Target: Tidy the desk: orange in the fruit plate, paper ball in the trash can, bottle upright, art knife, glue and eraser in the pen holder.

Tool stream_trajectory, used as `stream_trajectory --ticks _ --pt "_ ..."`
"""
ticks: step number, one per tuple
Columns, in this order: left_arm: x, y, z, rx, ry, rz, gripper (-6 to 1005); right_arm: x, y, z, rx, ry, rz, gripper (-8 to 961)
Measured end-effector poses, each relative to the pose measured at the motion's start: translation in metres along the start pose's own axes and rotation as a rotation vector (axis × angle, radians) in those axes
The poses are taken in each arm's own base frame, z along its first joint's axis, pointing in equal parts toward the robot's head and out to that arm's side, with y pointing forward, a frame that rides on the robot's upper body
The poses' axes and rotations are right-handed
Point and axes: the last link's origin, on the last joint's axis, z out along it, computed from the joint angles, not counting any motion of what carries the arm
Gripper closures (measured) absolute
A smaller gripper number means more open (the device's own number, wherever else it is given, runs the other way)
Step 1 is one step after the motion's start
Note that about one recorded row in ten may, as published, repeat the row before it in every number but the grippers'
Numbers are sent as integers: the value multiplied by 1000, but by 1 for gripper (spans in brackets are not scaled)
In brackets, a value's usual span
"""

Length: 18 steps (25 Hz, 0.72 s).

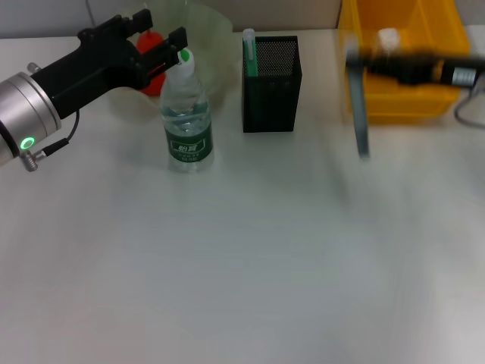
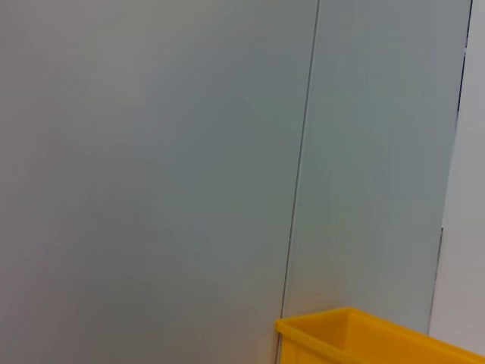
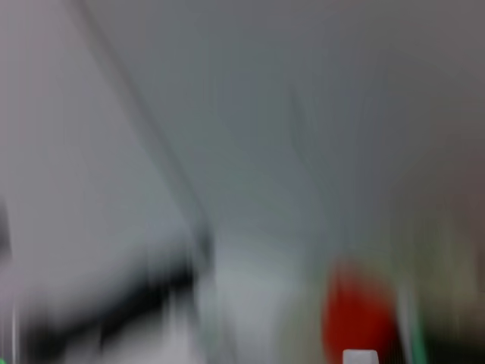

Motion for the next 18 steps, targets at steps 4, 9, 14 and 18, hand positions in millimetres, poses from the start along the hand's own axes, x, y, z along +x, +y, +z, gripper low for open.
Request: stream_trajectory --ticks 4,9,14,18 --pt "-2 0 2 2 0 -4 346 -1 -6 11 37 -374 -42 805" --pt "-3 -1 0 10 30 -7 346 -6 -7 51 126 -455 -132 806" --pt "-9 -3 -5 20 33 -30 346 -18 -5 79 160 -424 -229 804" --pt "-12 -4 -6 26 34 -37 346 -23 -1 92 171 -438 -264 794"
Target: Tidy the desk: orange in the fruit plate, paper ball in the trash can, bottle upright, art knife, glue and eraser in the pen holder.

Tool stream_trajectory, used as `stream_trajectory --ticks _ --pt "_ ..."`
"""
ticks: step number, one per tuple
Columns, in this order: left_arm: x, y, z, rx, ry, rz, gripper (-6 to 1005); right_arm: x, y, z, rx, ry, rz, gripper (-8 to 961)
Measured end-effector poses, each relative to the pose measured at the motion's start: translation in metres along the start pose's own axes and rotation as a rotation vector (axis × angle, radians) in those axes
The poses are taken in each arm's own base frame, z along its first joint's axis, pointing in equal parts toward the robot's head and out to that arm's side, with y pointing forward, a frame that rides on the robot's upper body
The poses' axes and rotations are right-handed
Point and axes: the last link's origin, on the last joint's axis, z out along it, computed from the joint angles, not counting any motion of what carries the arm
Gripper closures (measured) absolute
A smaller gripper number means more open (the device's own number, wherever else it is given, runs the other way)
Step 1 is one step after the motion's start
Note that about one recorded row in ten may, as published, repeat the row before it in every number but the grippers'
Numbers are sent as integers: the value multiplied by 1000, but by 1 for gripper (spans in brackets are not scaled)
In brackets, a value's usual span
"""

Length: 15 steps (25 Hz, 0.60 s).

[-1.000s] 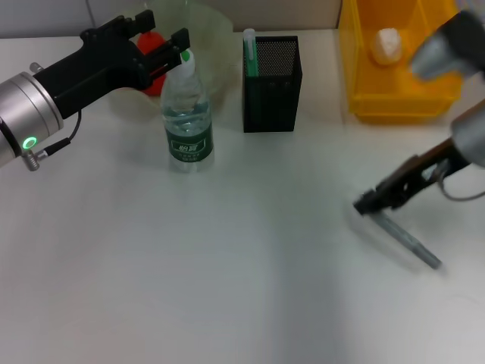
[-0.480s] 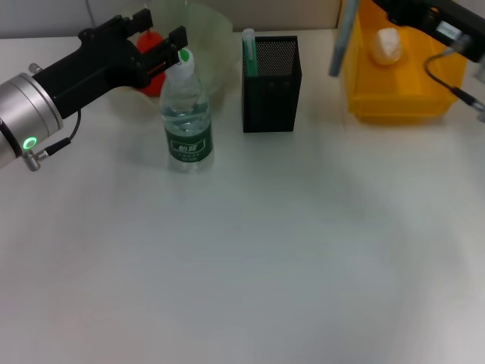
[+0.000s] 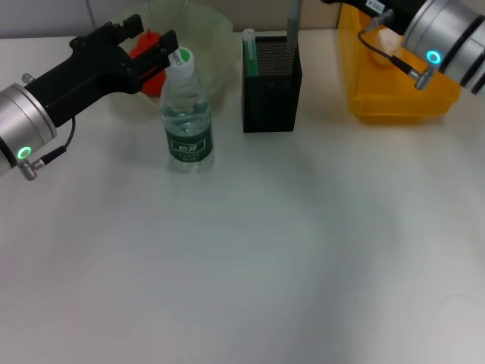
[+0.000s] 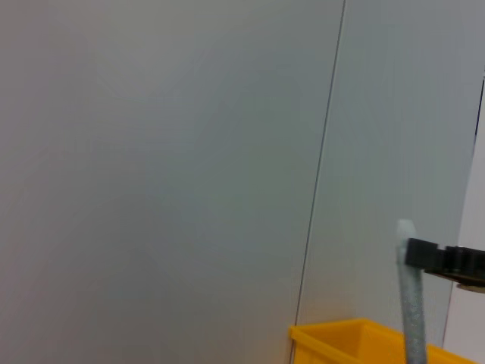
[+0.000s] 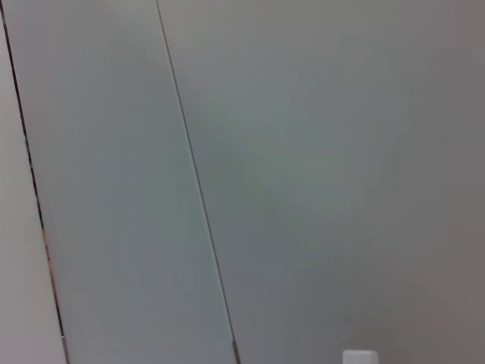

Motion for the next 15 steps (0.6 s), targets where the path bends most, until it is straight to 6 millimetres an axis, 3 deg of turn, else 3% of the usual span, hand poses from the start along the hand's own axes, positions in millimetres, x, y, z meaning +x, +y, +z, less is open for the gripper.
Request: stream_trajectory --ticks 15 --pt "-1 -2 -7 8 13 -8 347 5 5 13 1 37 -2 757"
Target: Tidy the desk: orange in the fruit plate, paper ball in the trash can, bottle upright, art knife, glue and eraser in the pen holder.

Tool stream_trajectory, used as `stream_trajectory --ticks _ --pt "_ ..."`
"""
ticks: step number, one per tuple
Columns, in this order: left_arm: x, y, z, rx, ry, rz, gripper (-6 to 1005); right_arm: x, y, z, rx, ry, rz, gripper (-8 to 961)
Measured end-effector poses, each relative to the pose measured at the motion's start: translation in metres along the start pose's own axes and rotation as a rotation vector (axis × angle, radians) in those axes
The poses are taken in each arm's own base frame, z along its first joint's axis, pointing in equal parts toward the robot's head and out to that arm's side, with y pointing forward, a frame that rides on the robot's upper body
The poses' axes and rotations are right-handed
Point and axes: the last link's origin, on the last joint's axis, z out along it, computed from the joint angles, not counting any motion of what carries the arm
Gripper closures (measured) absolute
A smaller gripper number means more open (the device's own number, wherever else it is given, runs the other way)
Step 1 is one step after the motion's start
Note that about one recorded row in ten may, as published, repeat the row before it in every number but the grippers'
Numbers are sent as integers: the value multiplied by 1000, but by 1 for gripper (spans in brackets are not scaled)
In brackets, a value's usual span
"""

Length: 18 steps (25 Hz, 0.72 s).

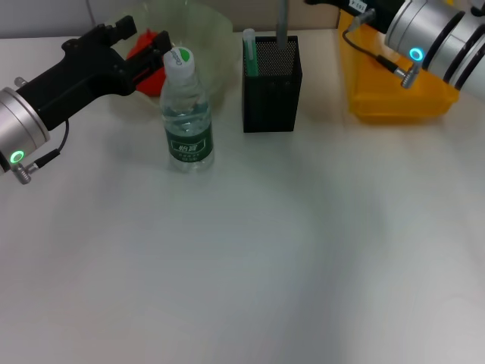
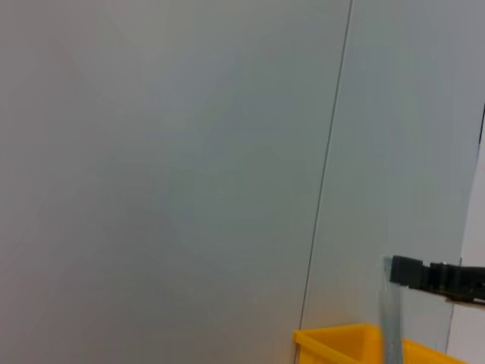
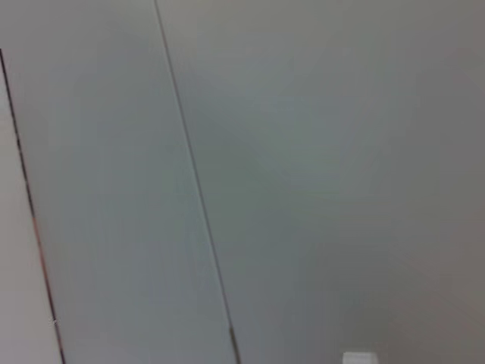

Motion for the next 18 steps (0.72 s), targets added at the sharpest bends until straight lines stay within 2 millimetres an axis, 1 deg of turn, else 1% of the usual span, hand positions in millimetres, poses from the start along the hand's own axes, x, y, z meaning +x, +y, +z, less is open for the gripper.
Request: stream_trajectory --ticks 5,10,15,18 --pt "3 -2 -3 2 18 -3 347 2 1 -1 -2 5 3 745" --pt "5 -3 -4 2 25 -4 347 4 0 -3 4 6 15 548" --pt "6 -3 -2 -2 29 -3 347 8 1 -9 -3 -2 36 474" --pt "7 -5 -4 9 48 -14 347 7 6 -19 -42 -41 50 473"
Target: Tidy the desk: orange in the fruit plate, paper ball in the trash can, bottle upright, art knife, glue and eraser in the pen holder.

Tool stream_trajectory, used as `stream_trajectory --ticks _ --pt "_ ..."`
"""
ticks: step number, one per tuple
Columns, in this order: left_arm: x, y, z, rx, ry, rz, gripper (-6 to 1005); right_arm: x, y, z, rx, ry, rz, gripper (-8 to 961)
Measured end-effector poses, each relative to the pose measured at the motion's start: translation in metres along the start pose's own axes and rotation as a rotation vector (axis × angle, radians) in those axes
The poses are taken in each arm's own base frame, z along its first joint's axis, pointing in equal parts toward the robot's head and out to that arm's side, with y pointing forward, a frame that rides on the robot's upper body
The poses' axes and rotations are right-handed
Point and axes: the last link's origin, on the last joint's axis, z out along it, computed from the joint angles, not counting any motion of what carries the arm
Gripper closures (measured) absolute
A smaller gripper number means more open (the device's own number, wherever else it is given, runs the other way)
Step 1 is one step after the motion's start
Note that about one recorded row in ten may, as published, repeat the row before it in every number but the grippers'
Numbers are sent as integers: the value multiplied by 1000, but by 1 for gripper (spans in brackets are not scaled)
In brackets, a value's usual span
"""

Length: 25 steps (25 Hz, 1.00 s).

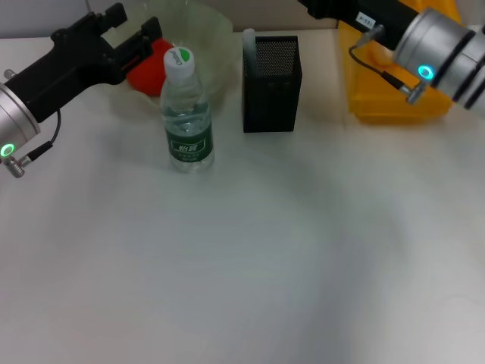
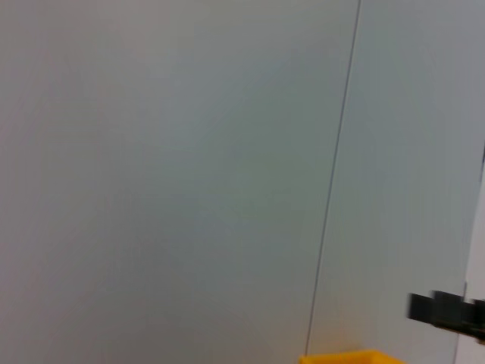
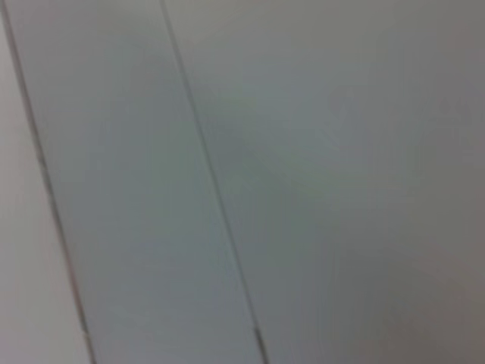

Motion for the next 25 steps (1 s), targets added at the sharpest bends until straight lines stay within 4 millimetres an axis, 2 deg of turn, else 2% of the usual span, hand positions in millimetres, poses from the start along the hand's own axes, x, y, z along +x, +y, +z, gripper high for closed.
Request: stream_trajectory --ticks 4,5,7,11,14,15,16,21,25 --pt "3 -2 -8 4 53 -35 347 -7 5 -20 -77 -49 37 471" --pt "7 -4 -15 -7 76 -65 347 -13 5 -32 -122 -40 68 470" --pt "9 -5 -20 -25 83 -76 346 -17 5 -39 -145 -28 79 469" --pt "21 -7 -42 -148 69 -103 346 -36 9 -59 -255 55 80 467" --pt "32 -10 -57 -270 10 -150 346 -49 16 -73 -386 202 91 466" --pt "35 -9 -61 -310 -8 -161 346 -51 19 -76 -428 243 95 371" --pt "37 -4 -66 -392 -40 -173 346 -52 24 -78 -479 289 101 277" --pt "37 10 -74 -566 -129 -191 346 -43 41 -72 -619 533 131 277" --pt "29 12 -71 -591 -245 -226 346 -34 46 -68 -631 626 134 277"
